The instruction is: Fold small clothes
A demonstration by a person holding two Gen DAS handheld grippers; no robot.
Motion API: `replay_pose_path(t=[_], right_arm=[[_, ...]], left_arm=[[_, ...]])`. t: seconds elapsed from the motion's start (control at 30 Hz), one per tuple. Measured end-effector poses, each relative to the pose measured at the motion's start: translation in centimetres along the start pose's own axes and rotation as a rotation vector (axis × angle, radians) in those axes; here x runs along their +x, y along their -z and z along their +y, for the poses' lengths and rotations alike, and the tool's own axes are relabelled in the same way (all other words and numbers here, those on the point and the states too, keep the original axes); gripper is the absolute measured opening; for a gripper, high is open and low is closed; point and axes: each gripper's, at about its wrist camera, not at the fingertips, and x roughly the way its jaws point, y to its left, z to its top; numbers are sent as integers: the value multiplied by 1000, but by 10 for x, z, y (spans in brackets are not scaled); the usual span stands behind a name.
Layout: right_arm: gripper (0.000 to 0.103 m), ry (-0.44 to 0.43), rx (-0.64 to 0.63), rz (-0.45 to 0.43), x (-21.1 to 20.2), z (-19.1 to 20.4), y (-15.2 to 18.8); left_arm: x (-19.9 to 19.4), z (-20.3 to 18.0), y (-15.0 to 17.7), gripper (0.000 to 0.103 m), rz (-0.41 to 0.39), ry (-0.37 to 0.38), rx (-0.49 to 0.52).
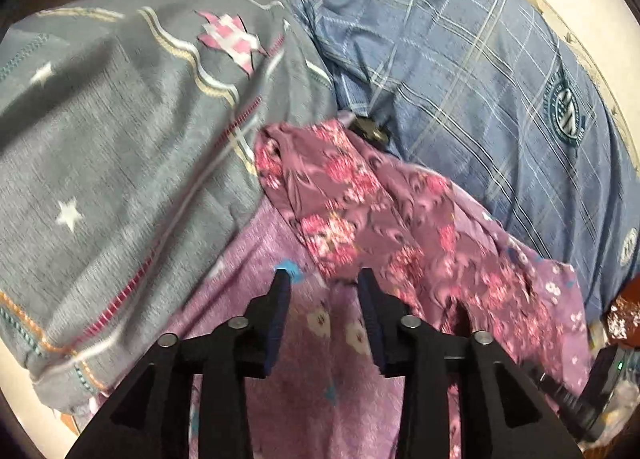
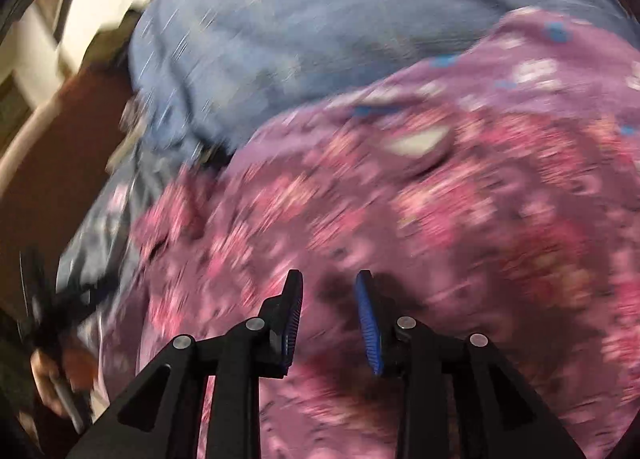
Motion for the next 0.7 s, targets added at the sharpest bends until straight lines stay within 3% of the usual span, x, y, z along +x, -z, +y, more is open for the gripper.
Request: replay_pose_path(t=[0.1,0.2,0.4,0.47,0.5,0.53,0.7], right_arm=[[37,33,-56,-3,6,15,4],[39,2,-28,-2,6,11,2],[38,-22,-16,8,7,4,1],[38,-17,-26,8,6,5,2],[38,-13,-32,6,6,6,2],[38,-11,-36,6,6,6,2],[38,-14,-35,4,6,6,3]], left_arm=[[4,-6,0,54,-30,-43,40],[14,-12,-3,62,-13,-16,28],[62,-7,-21,60,32,52,-73],[76,-2,-26,48,39,92,-110],[82,0,-29,23,42,116,-121],[86,2,-31,8,48,129,-125],[82,3,-39,0,-2,211,-132]])
